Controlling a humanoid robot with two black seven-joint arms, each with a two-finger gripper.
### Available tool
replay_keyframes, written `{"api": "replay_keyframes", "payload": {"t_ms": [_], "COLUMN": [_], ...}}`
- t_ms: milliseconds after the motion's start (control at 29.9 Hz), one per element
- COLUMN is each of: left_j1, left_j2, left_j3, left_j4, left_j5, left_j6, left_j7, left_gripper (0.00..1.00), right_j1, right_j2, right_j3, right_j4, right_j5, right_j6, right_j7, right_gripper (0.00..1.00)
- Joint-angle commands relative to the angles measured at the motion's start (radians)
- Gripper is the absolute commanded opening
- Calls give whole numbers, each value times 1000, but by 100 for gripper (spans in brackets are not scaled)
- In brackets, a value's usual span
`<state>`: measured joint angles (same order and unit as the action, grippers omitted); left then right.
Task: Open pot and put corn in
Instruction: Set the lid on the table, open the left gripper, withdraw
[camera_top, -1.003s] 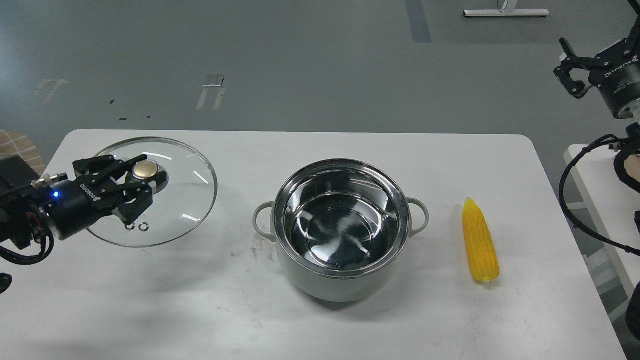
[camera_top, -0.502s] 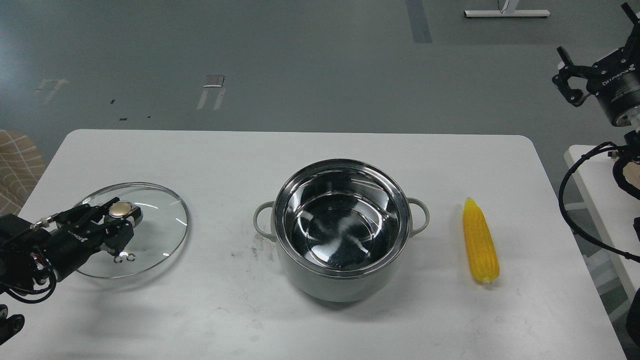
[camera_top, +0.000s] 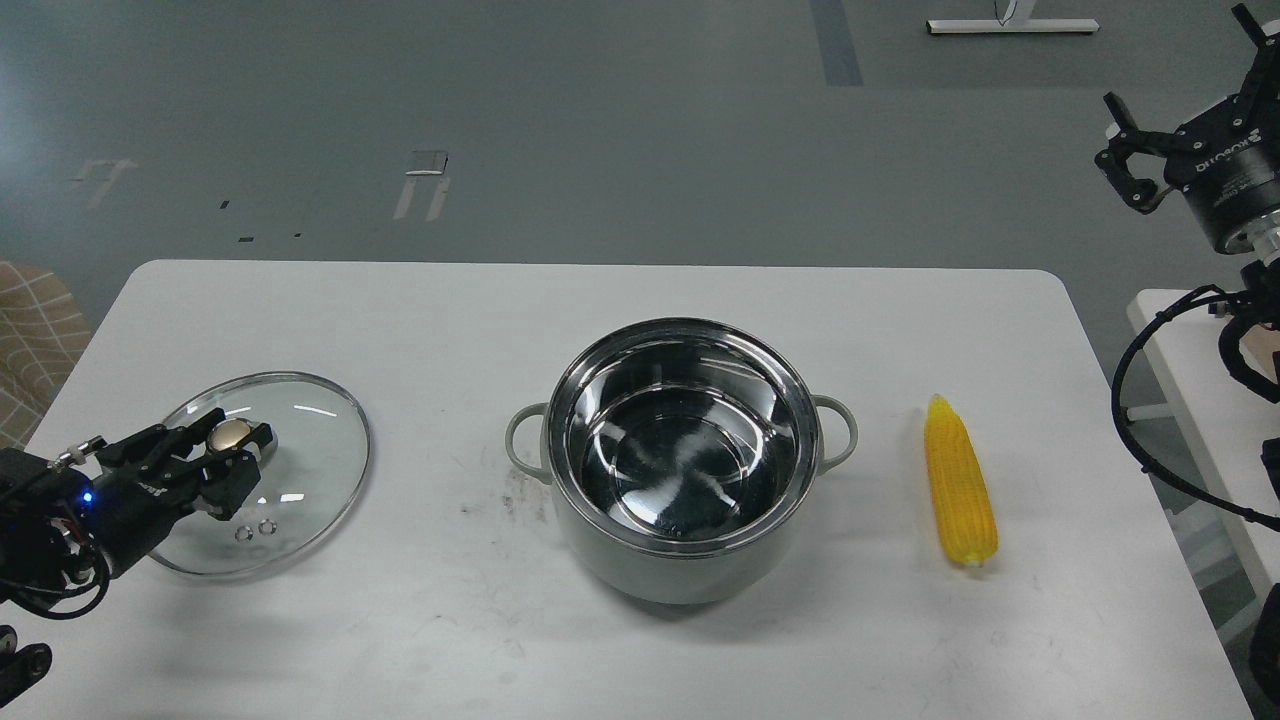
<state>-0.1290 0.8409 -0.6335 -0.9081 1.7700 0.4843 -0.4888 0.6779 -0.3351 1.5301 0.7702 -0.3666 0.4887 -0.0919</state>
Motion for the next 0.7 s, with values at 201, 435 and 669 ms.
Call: {"api": "replay_keyframes", "payload": {"t_ms": [201, 435, 669], "left_j1": [-11, -211, -471], "left_j2": [1, 17, 3], "left_j3": [-11, -12, -23], "left_j4": [-2, -2, -2], "left_j5": [-93, -395, -838], "left_j6": [-1, -33, -274], "left_j7": [0, 0, 0], "left_gripper": [83, 92, 97], "right_j1": [-27, -64, -89], "right_j2": [-12, -148, -237], "right_j3": [-7, -77, -132], "right_j4": [21, 182, 307], "right_j5": [-8, -263, -529], "right_j6": [0, 0, 0], "right_j7": [0, 0, -11], "right_gripper": [100, 100, 100]}}
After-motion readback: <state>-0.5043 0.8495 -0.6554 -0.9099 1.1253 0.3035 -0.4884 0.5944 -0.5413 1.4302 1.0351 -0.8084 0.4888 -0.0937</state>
